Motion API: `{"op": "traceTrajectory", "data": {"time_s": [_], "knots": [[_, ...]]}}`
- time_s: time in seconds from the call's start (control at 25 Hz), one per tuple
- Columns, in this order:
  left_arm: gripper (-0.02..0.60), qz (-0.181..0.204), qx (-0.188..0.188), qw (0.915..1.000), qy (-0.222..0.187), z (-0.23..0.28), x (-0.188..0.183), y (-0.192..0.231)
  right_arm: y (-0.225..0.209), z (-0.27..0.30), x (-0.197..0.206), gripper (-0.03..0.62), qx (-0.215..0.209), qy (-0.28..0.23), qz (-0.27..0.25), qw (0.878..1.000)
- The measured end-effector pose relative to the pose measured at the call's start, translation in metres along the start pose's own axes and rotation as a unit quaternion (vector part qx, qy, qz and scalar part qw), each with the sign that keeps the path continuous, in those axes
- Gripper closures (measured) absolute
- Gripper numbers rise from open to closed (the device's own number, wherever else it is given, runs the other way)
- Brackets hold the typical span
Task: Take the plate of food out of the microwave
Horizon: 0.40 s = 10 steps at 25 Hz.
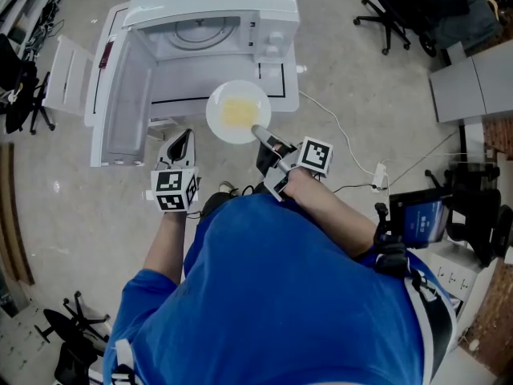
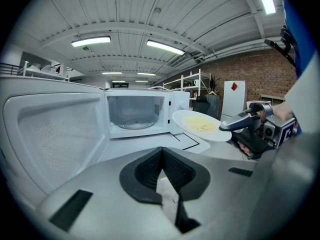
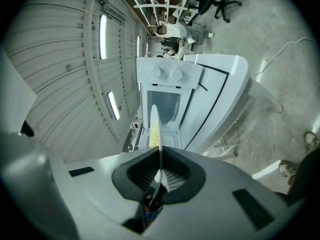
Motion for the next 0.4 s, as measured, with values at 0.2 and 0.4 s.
{"op": "traceTrajectory", "data": {"time_s": [0.2, 0.4], "knots": [[0.572, 0.003, 0.001, 1.0000, -0.001, -0.0014, -0.0022, 0.0018, -0.0004, 0.0023, 0.0006, 0.577, 0.002, 0.001, 0.001, 1.000], [0.572, 0.005, 0.002, 1.0000, 0.000, -0.0025, -0.0038, 0.0048, 0.0009, 0.0060, 0.0020, 0.577, 0.002, 0.003, 0.000, 1.000]]}}
Point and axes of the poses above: the fingertips, and each gripper's own axes: z forward along the fingers, y to its left, x out of its underside, the point moved 4 cm from there along -z, backward along the fingers, and after that the axes turned 12 degrees about -x, right-handed, at the moved point
